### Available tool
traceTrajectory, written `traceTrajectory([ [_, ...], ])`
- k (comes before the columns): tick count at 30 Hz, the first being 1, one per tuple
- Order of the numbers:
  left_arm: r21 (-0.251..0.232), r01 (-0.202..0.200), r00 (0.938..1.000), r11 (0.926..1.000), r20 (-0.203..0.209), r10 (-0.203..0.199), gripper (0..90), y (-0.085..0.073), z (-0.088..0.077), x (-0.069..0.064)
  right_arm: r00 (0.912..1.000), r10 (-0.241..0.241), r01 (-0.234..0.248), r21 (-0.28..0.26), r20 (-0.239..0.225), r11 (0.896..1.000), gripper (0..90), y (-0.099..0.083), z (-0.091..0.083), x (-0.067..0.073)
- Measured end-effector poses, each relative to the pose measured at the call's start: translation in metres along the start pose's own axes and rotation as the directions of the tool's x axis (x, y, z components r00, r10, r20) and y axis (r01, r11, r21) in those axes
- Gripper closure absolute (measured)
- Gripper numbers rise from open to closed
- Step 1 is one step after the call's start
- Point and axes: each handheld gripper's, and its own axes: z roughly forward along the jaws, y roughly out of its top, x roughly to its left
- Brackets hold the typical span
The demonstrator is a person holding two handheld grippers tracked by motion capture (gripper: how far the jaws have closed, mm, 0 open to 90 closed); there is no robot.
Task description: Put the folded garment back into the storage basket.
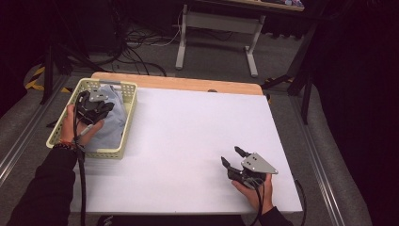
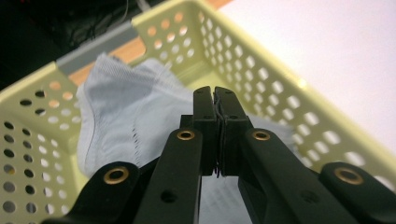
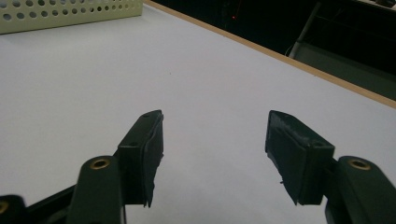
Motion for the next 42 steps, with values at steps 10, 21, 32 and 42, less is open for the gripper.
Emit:
traceTrajectory([
  [10,-0.142,-0.046,0.9984,0.9887,0.026,0.050,83.3,0.001,-0.021,-0.029,0.9996,-0.008,0.008,0.004,-0.027,1.000,36.0,0.000,0.004,0.006],
  [21,-0.260,-0.071,0.9933,0.9631,0.069,0.092,76.9,0.003,-0.037,-0.067,0.9979,-0.036,0.037,0.012,-0.054,0.999,34.3,0.001,0.007,0.016],
  [32,-0.319,-0.124,0.9835,0.9397,0.086,0.159,62.5,0.003,-0.039,-0.105,0.9975,-0.034,0.034,0.008,-0.062,0.999,33.4,0.002,0.006,0.017],
  [42,-0.351,-0.141,0.9762,0.9258,0.106,0.189,46.0,-0.002,-0.040,-0.128,0.9962,-0.042,0.042,0.004,-0.077,0.999,30.3,0.003,0.005,0.020],
])
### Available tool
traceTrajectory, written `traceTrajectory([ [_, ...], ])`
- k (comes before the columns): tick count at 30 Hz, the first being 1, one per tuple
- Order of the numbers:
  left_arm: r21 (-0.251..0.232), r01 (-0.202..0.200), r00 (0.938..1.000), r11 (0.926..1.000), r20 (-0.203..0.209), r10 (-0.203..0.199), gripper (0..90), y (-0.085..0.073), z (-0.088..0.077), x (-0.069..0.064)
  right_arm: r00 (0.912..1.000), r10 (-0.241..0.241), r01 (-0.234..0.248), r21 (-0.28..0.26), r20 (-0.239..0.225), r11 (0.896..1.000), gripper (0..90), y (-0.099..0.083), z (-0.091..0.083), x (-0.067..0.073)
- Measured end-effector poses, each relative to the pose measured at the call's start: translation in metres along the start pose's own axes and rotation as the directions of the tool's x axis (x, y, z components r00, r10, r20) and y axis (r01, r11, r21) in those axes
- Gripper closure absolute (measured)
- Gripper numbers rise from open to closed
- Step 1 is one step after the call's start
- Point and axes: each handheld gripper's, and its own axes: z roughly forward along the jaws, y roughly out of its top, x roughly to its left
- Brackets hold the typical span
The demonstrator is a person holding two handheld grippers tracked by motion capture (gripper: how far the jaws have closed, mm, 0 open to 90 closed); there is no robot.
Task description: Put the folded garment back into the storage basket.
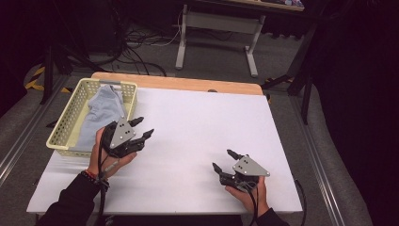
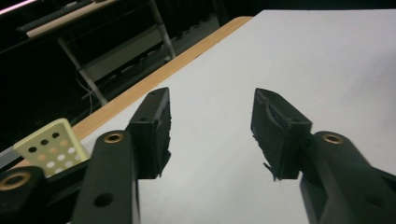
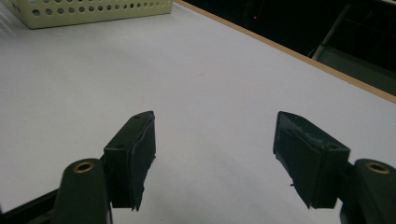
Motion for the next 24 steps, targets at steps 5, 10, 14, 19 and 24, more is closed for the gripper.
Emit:
traceTrajectory([
  [5,-0.006,-0.014,0.9998,0.9999,0.014,0.014,37.2,-0.001,0.000,-0.012,1.0000,0.002,-0.002,-0.003,-0.005,1.000,28.4,0.001,-0.001,0.002],
  [10,0.008,-0.029,0.9993,0.9995,0.023,0.029,23.2,-0.007,-0.002,-0.025,0.9999,-0.007,0.006,-0.006,-0.010,1.000,26.1,0.001,-0.002,0.003],
  [14,0.005,-0.041,0.9987,0.9991,0.030,0.041,16.9,-0.015,-0.005,-0.033,0.9998,-0.018,0.018,-0.010,-0.013,1.000,24.0,0.002,-0.003,0.006],
  [19,0.005,-0.053,0.9978,0.9986,0.039,0.053,11.5,-0.027,-0.007,-0.042,0.9990,-0.033,0.033,-0.008,-0.029,0.999,20.7,0.001,-0.003,0.012],
  [24,0.013,-0.018,0.9983,0.9998,0.056,0.017,8.7,-0.041,-0.009,-0.047,0.9984,-0.018,0.017,-0.018,-0.054,1.000,17.6,0.000,-0.005,0.014],
])
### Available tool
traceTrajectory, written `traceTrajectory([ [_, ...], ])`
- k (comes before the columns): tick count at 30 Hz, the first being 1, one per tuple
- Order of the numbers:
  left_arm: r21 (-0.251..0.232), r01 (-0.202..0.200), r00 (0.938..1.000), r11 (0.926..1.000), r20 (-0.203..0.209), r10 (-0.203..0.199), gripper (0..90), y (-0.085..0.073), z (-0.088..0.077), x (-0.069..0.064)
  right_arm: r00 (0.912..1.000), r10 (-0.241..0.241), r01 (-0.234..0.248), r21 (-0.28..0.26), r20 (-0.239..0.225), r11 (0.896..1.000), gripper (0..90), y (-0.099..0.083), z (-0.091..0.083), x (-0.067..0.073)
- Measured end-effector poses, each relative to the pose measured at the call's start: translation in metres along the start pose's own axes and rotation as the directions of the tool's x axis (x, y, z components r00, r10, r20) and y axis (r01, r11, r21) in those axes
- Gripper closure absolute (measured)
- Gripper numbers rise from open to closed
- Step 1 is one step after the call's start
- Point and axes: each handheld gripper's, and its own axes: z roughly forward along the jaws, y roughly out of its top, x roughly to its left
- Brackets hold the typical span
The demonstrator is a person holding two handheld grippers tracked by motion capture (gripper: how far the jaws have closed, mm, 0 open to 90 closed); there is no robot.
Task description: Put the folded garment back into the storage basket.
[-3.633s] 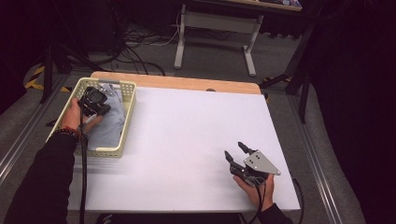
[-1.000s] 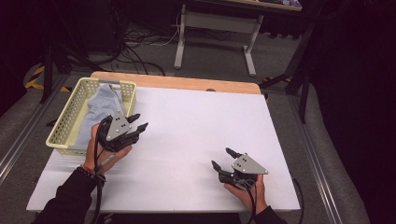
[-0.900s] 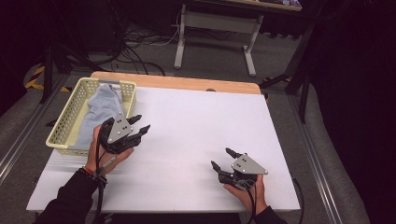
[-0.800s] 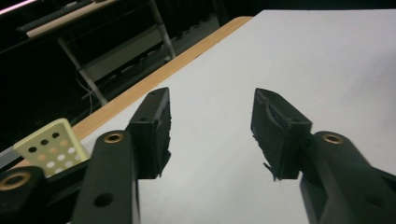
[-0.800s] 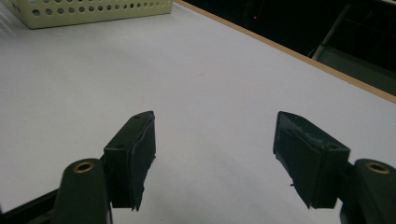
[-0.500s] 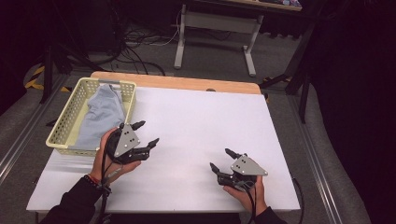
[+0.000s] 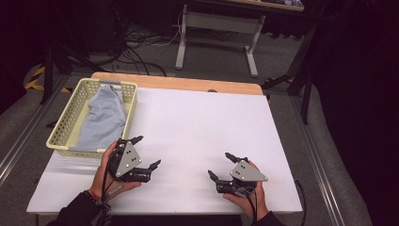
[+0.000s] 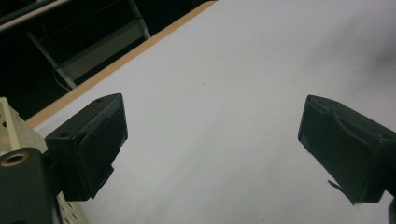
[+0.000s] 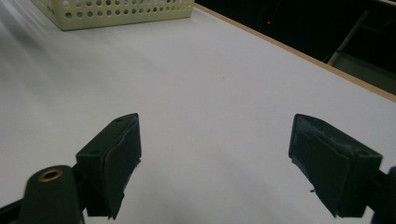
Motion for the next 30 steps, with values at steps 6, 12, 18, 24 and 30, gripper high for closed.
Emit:
traceTrajectory([
  [6,0.001,0.031,0.9990,0.9995,0.031,-0.031,8.7,-0.015,-0.005,-0.007,1.0000,0.005,-0.005,0.002,-0.003,1.000,11.7,-0.002,0.000,0.003],
  [12,0.014,0.009,0.9986,0.9999,0.052,-0.010,7.6,-0.021,-0.007,-0.007,1.0000,0.004,-0.004,-0.001,0.004,1.000,8.9,-0.005,-0.003,0.004],
  [18,0.018,0.019,0.9983,0.9997,0.055,-0.020,6.9,-0.027,-0.007,-0.008,1.0000,-0.003,0.003,0.000,-0.008,1.000,8.1,-0.005,0.001,0.003],
  [24,0.034,0.014,0.9982,0.9993,0.058,-0.016,6.8,-0.028,-0.005,-0.010,0.9997,-0.004,0.004,0.006,-0.023,1.000,8.1,-0.004,0.005,0.004],
  [30,0.033,0.019,0.9972,0.9993,0.071,-0.021,6.9,-0.028,-0.004,-0.011,0.9999,0.002,-0.001,0.002,-0.014,1.000,8.1,-0.003,0.003,0.002],
])
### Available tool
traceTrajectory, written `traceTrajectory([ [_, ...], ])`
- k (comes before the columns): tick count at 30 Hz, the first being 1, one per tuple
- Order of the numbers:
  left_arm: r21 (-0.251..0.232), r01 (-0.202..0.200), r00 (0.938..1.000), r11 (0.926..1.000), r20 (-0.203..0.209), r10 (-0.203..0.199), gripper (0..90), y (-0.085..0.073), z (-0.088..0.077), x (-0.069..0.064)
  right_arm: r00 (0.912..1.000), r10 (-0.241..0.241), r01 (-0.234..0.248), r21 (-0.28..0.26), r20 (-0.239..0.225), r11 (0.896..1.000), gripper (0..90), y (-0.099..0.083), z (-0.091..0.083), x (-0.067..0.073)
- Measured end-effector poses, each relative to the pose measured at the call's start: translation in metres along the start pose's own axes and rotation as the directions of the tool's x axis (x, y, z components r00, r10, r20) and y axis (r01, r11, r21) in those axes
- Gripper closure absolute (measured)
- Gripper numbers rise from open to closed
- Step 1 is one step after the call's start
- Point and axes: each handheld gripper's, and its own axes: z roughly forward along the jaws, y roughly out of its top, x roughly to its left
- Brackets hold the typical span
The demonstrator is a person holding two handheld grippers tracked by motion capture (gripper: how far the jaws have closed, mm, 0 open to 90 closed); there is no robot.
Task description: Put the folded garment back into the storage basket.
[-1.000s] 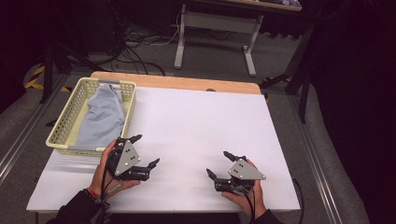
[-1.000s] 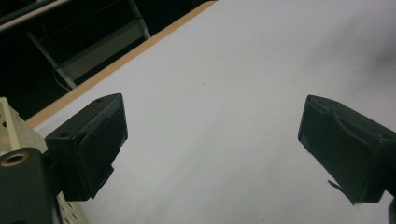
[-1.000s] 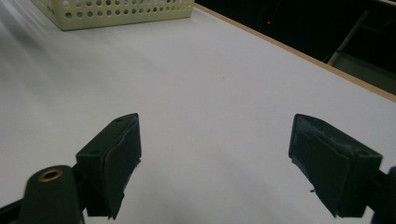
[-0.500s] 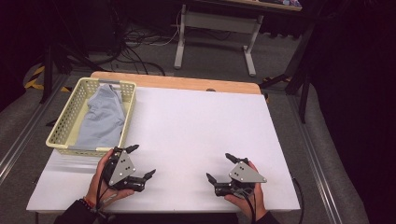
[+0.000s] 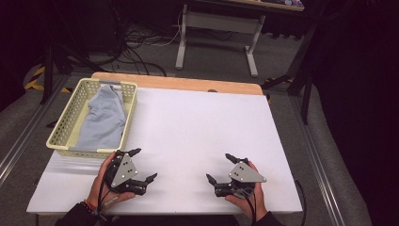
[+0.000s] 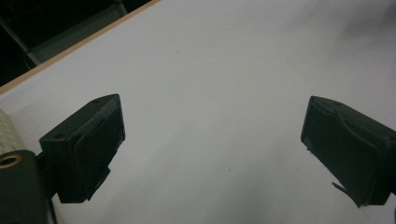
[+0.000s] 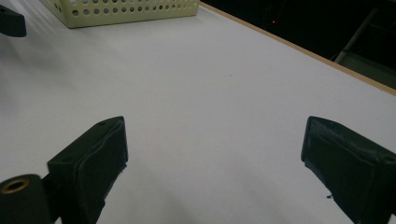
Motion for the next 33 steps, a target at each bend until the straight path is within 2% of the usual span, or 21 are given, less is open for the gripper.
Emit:
traceTrajectory([
  [13,0.001,0.005,1.0000,1.0000,0.006,-0.005,6.9,-0.0007,-0.0001,0.0019,1.0000,0.001,-0.001,0.022,0.010,1.000,6.7,-0.0007,0.0050,-0.0042],
  [17,0.011,-0.016,0.9998,0.9998,0.011,0.016,6.9,-0.0012,0.0021,0.0003,1.0000,-0.007,0.007,0.008,-0.001,1.000,6.3,0.0000,0.0035,-0.0041],
  [27,0.012,-0.017,0.9996,0.9998,0.021,0.017,6.9,0.0005,0.0066,0.0000,1.0000,-0.007,0.007,0.023,-0.003,1.000,6.3,-0.0018,0.0047,-0.0052],
  [33,0.019,-0.038,0.9990,0.9991,0.024,0.037,6.8,0.0018,0.0069,-0.0044,1.0000,-0.008,0.008,0.023,-0.002,1.000,6.3,-0.0027,0.0014,-0.0032],
])
